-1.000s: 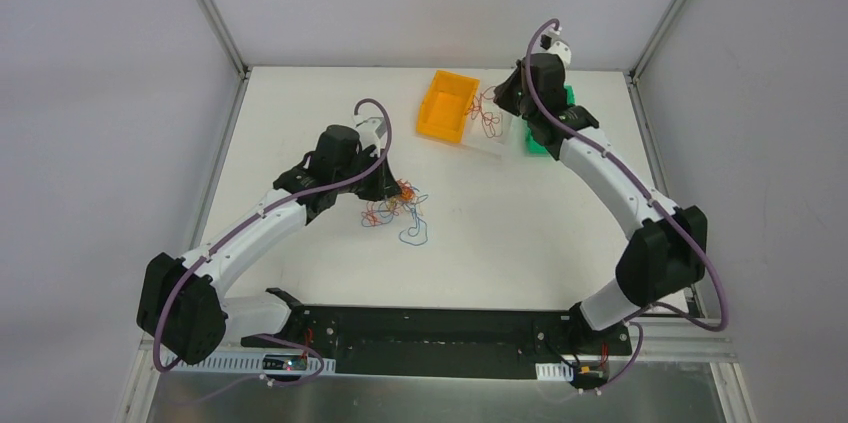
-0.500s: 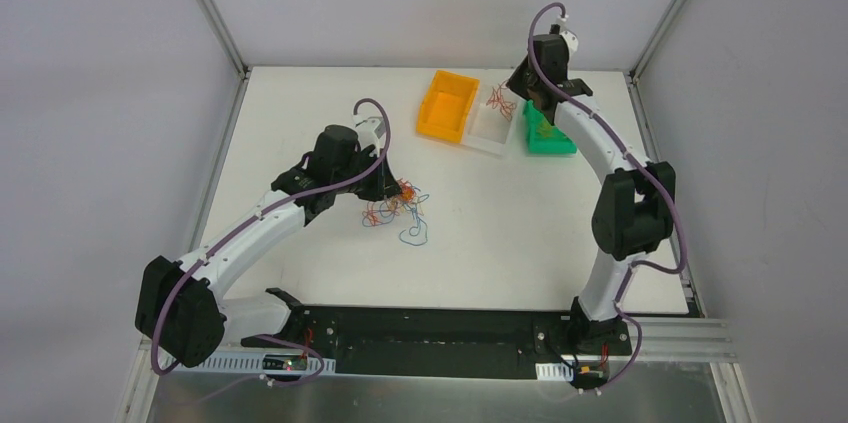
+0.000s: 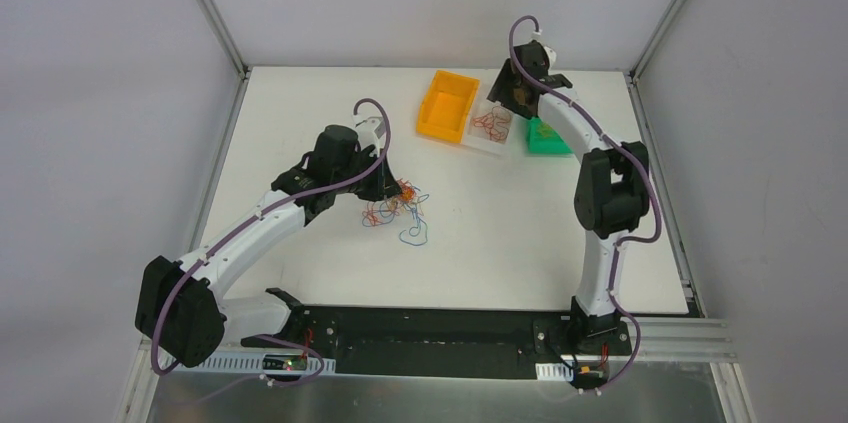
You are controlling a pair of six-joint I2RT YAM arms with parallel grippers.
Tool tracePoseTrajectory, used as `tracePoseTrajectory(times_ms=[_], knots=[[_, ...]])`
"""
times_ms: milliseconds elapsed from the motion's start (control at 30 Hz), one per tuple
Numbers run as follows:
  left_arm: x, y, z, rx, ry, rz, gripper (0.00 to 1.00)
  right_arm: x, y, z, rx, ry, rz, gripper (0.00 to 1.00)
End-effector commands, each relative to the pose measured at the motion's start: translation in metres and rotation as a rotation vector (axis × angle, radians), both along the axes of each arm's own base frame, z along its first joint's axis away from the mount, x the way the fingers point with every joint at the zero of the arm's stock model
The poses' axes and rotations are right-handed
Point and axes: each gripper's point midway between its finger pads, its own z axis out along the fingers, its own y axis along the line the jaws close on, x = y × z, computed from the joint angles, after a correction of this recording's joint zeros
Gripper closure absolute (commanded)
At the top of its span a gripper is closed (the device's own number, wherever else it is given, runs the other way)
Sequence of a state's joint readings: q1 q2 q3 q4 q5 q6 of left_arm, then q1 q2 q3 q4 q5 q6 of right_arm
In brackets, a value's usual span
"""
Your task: Untangle the cables
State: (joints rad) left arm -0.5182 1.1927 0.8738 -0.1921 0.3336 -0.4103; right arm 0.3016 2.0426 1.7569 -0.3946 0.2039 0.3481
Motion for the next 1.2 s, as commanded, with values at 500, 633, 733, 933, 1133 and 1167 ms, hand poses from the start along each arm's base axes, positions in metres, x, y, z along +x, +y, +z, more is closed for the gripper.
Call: tracePoseTrajectory(times_ms=[500,633,733,933,1133,1167], knots=[[0.007,-0.042,0.007,-0.008,0.009,-0.086,1.00,-0.201,0.080,0.056,0.363,-0.256,0.576,0.24],[0.017,-0.037,0.007,0.015,-0.007,-0.029,1.00,-0.227,0.071,0.034,0.351,-0.241,0.574,0.19],[0.023,-0.032,0.005,0.030,-0.014,0.014,0.97,-0.236,0.067,0.021,0.354,-0.231,0.562,0.18],[0.025,-0.025,0.003,0.041,-0.017,0.059,0.91,-0.245,0.066,-0.003,0.371,-0.217,0.531,0.17],[0.023,-0.014,0.002,0.064,-0.039,0.091,0.94,-0.252,0.072,-0.007,0.363,-0.209,0.547,0.18],[0.023,-0.013,0.002,0.065,-0.043,0.094,0.94,-0.253,0.076,-0.008,0.362,-0.203,0.558,0.17]])
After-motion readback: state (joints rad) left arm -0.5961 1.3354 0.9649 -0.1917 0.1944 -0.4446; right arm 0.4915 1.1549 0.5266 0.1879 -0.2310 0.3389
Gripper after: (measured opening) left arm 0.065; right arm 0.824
